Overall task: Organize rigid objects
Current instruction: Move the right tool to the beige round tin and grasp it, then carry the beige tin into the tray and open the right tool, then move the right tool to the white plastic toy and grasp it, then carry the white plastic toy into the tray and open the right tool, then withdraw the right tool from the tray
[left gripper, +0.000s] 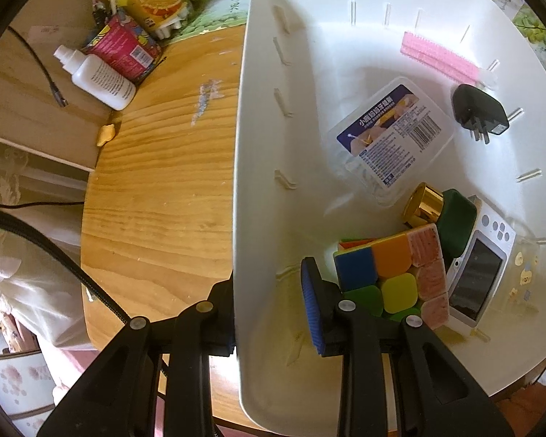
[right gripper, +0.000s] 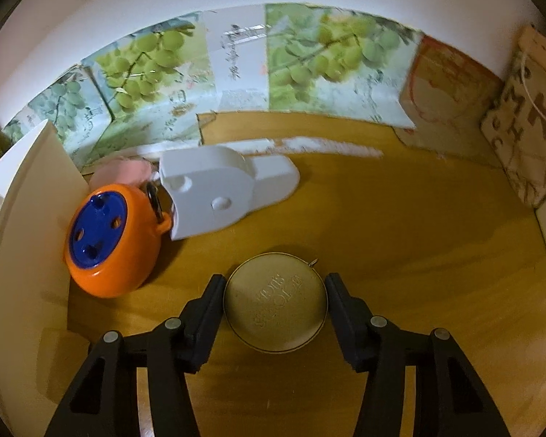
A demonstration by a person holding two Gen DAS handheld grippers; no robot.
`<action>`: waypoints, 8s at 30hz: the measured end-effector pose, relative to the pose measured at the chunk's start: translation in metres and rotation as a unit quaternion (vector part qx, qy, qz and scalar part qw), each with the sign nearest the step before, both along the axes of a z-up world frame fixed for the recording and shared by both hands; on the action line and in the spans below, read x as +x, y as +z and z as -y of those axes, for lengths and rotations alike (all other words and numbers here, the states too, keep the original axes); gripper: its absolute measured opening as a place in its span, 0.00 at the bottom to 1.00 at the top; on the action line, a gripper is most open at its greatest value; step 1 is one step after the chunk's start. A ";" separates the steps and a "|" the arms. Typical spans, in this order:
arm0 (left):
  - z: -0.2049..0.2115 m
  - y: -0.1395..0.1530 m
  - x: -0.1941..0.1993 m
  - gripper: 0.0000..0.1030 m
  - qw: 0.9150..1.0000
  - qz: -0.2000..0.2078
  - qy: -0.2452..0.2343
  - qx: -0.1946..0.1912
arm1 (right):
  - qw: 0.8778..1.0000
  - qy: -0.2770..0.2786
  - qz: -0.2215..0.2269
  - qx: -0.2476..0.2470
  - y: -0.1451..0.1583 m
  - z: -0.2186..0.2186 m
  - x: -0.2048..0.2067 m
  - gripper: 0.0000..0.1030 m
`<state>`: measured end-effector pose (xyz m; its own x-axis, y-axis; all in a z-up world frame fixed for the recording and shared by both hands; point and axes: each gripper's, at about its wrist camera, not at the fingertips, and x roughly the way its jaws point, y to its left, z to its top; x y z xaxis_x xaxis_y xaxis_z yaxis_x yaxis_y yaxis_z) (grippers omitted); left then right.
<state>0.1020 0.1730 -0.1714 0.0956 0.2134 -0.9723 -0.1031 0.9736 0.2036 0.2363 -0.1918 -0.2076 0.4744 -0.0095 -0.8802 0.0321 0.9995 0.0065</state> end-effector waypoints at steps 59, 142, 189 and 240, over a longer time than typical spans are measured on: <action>-0.003 0.003 -0.010 0.32 0.995 0.000 -0.087 -0.043 | 0.974 0.191 0.074 0.097 0.131 -0.165 -0.137 0.67; -0.012 -0.011 0.001 0.32 0.999 0.017 0.034 -0.029 | 0.980 -0.002 -0.056 0.189 0.003 0.042 0.014 0.85; -0.019 -0.015 -0.007 0.32 0.988 0.008 -0.104 -0.112 | 0.988 0.137 0.034 0.060 0.116 -0.181 -0.145 0.85; -0.011 -0.023 0.032 0.31 0.996 0.003 -0.063 -0.062 | 0.981 0.189 0.022 -0.032 0.096 -0.069 -0.101 0.88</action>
